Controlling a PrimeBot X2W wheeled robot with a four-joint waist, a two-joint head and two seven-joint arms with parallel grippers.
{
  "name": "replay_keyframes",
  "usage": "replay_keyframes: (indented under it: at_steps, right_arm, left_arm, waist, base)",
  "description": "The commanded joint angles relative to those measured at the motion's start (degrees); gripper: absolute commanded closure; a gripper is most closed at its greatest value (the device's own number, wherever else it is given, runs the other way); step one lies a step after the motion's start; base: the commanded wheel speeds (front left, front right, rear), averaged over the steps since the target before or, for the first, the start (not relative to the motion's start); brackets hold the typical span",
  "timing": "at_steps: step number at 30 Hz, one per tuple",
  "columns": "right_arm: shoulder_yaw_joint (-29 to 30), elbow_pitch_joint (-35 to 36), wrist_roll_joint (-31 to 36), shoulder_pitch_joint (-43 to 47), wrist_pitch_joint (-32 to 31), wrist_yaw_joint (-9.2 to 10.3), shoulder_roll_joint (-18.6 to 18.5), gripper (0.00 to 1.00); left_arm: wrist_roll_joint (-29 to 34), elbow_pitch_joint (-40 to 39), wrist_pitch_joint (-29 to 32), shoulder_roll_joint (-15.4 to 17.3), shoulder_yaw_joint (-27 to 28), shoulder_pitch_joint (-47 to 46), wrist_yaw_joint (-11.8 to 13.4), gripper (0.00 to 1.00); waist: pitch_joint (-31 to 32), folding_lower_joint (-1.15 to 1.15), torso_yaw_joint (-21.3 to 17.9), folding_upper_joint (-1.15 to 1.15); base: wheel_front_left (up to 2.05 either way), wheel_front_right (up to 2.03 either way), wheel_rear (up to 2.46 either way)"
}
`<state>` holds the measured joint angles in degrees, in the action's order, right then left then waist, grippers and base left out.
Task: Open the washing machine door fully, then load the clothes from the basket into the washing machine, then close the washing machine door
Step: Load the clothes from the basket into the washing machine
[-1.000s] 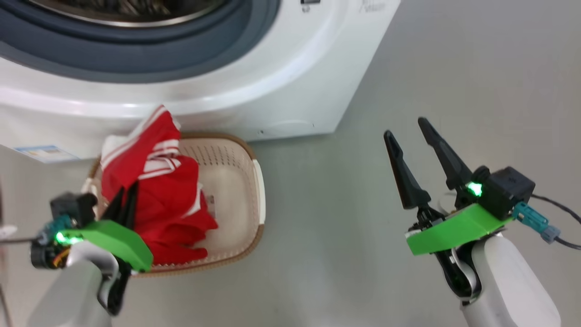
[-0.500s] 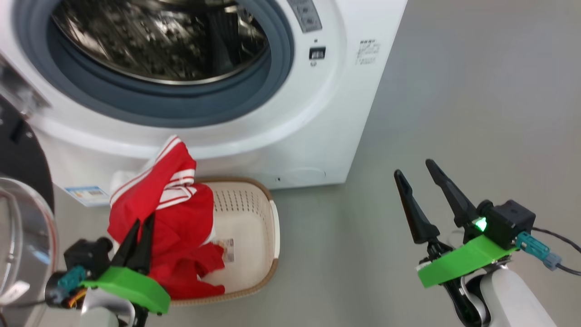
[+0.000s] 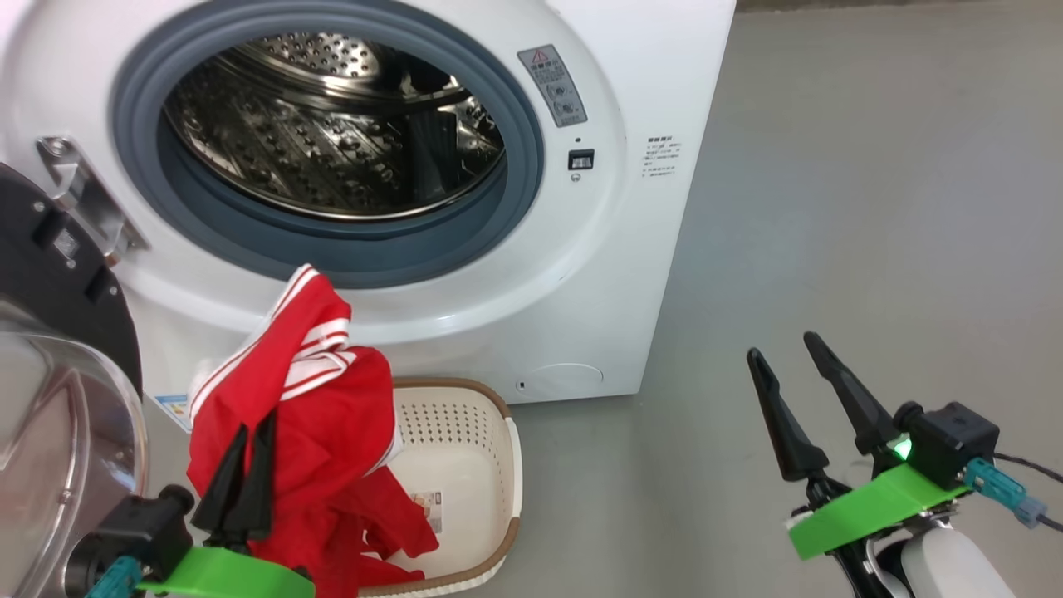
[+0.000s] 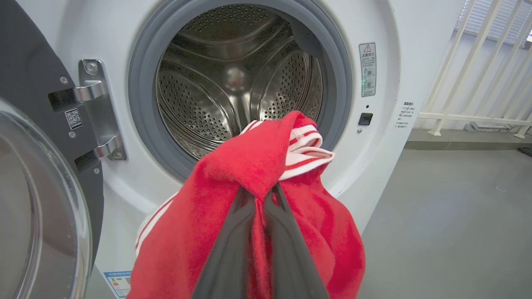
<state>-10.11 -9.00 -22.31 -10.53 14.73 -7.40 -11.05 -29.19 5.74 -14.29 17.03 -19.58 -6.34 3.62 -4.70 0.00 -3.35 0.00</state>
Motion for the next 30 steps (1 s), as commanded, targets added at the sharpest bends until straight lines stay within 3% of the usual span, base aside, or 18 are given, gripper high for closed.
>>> replay_keyframes:
  at_steps: [1,10,30]
  right_arm:
    - [-0.4,1.4,-0.5,0.6,0.3,-0.09,-0.7,0.0]
    - [1.2,1.9,-0.3,1.6,0.3,-0.09,-1.7,0.0]
    - [0.4,1.6,-0.2,1.3,0.3,-0.09,-2.3,0.0]
  left_arm:
    - [1.3,-3.1,-0.7,1.4,2.9,-0.4,0.9,1.0]
    - [2.2,-6.3,-0.7,0.6,4.1,1.9,1.4,1.0]
    - [3.4,-5.4,-0.7,-0.6,5.1,0.4,-0.6,1.0]
  waist:
    - [0.7,0.0,0.3,0.0]
    - [1.5,0.0,0.6,0.0]
    - [1.2,0.0,0.1,0.0]
  base:
    - [0.0,0.0,0.0]
    - [0.0,0.0,0.0]
    - [0.0,0.0,0.0]
